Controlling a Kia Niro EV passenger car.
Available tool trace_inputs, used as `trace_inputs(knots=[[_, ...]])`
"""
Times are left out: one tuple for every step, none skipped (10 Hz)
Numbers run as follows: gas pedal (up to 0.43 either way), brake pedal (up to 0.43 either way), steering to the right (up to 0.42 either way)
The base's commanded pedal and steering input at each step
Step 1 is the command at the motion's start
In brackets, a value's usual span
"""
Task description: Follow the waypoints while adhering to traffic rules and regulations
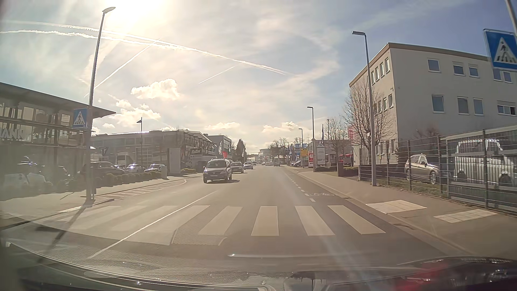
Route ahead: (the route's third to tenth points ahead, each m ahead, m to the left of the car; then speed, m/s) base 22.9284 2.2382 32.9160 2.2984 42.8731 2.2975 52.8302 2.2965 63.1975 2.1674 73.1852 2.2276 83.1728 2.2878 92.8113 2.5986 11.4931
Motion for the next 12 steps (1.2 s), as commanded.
trace_inputs(knots=[[0.130,0.000,-0.005],[0.130,0.000,-0.005],[0.130,0.000,-0.005],[0.130,0.000,-0.005],[0.130,0.000,-0.005],[0.130,0.000,-0.005],[0.130,0.000,-0.004],[0.130,0.000,-0.005],[0.130,0.000,-0.005],[0.130,0.000,-0.005],[0.130,0.000,-0.005],[0.130,0.000,-0.005]])
